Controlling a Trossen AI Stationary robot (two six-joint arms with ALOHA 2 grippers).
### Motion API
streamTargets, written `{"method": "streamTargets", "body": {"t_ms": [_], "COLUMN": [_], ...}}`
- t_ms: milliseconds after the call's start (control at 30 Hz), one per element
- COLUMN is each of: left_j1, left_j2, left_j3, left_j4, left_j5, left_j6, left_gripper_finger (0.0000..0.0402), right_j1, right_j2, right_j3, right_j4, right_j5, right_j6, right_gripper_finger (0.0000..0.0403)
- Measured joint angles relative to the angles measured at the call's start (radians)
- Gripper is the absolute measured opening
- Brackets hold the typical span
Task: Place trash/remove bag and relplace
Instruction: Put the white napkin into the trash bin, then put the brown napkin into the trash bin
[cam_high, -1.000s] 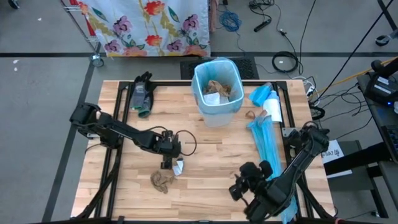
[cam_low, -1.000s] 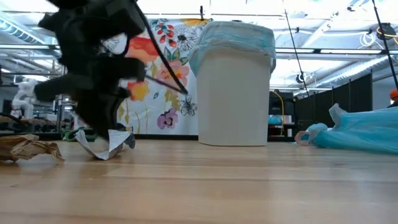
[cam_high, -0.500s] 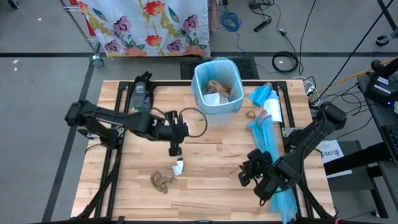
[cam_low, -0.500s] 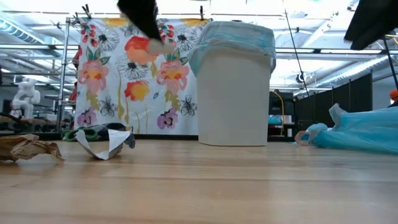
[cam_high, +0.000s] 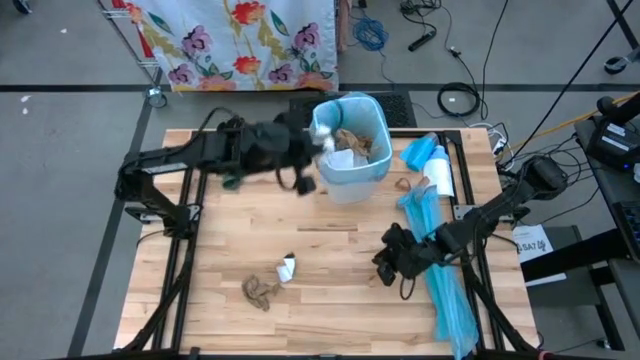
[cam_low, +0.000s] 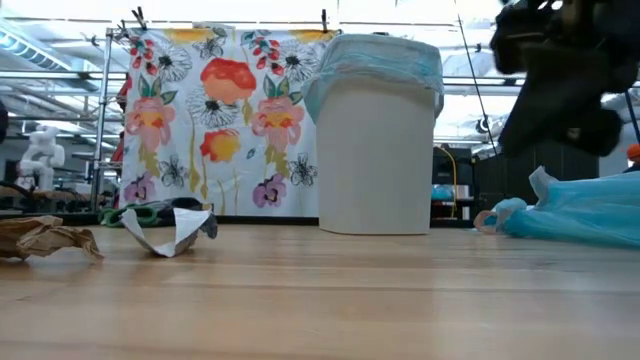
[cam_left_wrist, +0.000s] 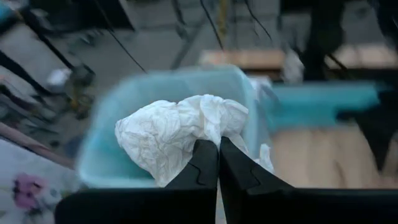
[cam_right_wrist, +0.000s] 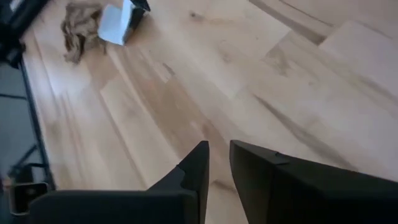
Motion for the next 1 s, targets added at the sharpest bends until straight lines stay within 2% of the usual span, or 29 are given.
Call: {"method": "streamTargets", "body": {"t_ms": [167, 233, 333, 500, 633, 733, 867, 933, 1000], "left_j1": [0.098, 0.125, 0.169, 0.203, 0.204, 0.195, 0.146, 0.083, 0.008], "left_j2": [0.084, 0.115, 0.150, 0.191, 0.198, 0.170, 0.095, 0.057, 0.020], "left_j3": [0.053, 0.059, 0.072, 0.074, 0.074, 0.074, 0.074, 0.074, 0.063], "left_j4": [0.153, 0.220, 0.240, 0.224, 0.222, 0.106, -0.108, -0.202, -0.312], "left_j5": [0.026, 0.016, 0.017, 0.094, 0.097, 0.113, 0.246, 0.217, 0.128], "left_j6": [0.003, -0.050, -0.137, -0.230, -0.230, -0.259, -0.335, -0.356, -0.395], "left_gripper_finger": [0.0009, 0.0023, 0.0055, 0.0125, 0.0175, 0.0192, 0.0195, 0.0196, 0.0196], "right_j1": [-0.076, -0.090, -0.094, -0.085, -0.078, -0.078, -0.078, -0.079, -0.079], "right_j2": [0.000, 0.000, 0.000, 0.000, 0.000, 0.000, 0.000, 0.000, 0.000], "right_j3": [0.001, 0.001, 0.001, 0.002, 0.002, 0.002, 0.002, 0.002, 0.002], "right_j4": [0.009, 0.017, 0.032, 0.068, 0.066, 0.066, 0.065, 0.064, 0.064], "right_j5": [-0.123, -0.141, -0.141, -0.144, -0.144, -0.142, -0.140, -0.139, -0.134], "right_j6": [-0.124, -0.147, -0.161, -0.180, -0.180, -0.180, -0.180, -0.180, -0.180], "right_gripper_finger": [0.0051, 0.0051, 0.0051, 0.0051, 0.0051, 0.0051, 0.0051, 0.0051, 0.0051]}}
